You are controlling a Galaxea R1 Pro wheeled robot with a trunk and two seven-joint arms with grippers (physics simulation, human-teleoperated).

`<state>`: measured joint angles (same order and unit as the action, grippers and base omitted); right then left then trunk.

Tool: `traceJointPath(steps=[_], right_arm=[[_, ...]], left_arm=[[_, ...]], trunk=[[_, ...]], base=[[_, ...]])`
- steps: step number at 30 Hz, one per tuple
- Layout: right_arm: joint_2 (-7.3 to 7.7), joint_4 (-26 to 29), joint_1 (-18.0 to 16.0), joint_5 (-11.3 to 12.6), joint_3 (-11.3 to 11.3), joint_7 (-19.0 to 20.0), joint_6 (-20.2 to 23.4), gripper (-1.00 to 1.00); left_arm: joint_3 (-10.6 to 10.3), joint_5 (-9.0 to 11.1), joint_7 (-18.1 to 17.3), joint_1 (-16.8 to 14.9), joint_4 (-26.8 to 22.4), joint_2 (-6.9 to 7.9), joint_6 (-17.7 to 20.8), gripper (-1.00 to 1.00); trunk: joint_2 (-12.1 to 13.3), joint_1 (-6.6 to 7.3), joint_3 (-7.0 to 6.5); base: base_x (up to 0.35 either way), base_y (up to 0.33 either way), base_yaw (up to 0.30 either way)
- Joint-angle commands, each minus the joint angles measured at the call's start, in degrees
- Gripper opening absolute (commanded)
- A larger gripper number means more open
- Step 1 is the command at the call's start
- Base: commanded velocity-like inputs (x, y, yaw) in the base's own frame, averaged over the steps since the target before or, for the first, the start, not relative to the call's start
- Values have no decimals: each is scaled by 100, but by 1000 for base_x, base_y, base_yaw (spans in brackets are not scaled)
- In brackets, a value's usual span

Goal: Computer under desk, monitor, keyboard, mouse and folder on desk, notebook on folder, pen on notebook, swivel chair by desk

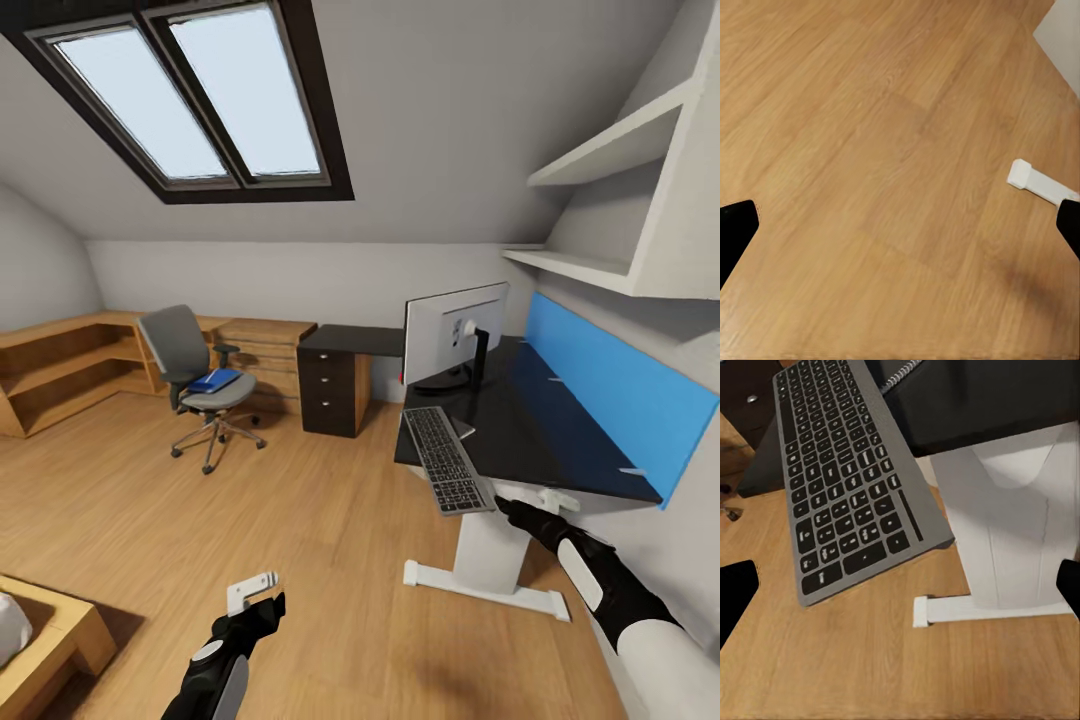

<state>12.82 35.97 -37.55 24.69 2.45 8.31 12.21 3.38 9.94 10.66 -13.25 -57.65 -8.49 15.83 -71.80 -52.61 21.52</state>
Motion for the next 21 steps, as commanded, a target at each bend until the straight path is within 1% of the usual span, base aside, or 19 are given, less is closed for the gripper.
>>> traceJointPath(steps=[1, 6, 9, 10, 15, 16, 17, 18, 20, 21], right_arm=[[-1, 5, -2, 39, 30, 50, 38, 100], [1, -17, 1, 50, 119, 284, 37, 100], [4, -27, 3, 52, 213, 498, 36, 100], [6, -31, 11, 53, 268, 656, 36, 100], [16, -81, 40, 53, 452, 1113, 45, 100], [48, -132, 49, 58, 591, 1306, 63, 100], [68, -159, 51, 61, 675, 1407, 84, 100], [103, -206, 56, 65, 859, 1624, 155, 100], [123, -239, 58, 67, 1055, 1843, 256, 100], [136, -290, 61, 132, 1490, 2169, 446, 100]], left_arm=[[5, 60, 24, -2, -10, -3, 26, 100], [5, 54, 24, -2, -10, -3, 26, 100], [4, 53, 22, -2, -10, -3, 26, 100], [4, 52, 19, -2, -10, -3, 24, 100], [1, 52, 6, -2, -13, -7, 24, 100], [-1, 52, 3, -2, -15, -10, 28, 100], [-3, 52, 2, -2, -15, -12, 31, 100], [-7, 55, 0, -2, -20, -16, 37, 100], [-12, 57, -1, -2, -34, -21, 44, 100], [-34, 67, -3, -2, -77, -31, 58, 100]], trunk=[[-5, 3, 7], [-5, 3, 7], [-5, 3, 7], [-5, 3, 7], [-5, 3, 7], [-5, 3, 7], [-5, 3, 7], [-5, 3, 7], [-5, 3, 7], [-5, 3, 7]], base=[[-336, 0, 0], [-336, 0, 0], [-334, 0, 0], [-312, 0, 0], [-227, 0, 0], [-99, 0, 0], [-79, 0, 0], [-51, 0, 0], [-37, 0, 0], [-13, 0, 0]])
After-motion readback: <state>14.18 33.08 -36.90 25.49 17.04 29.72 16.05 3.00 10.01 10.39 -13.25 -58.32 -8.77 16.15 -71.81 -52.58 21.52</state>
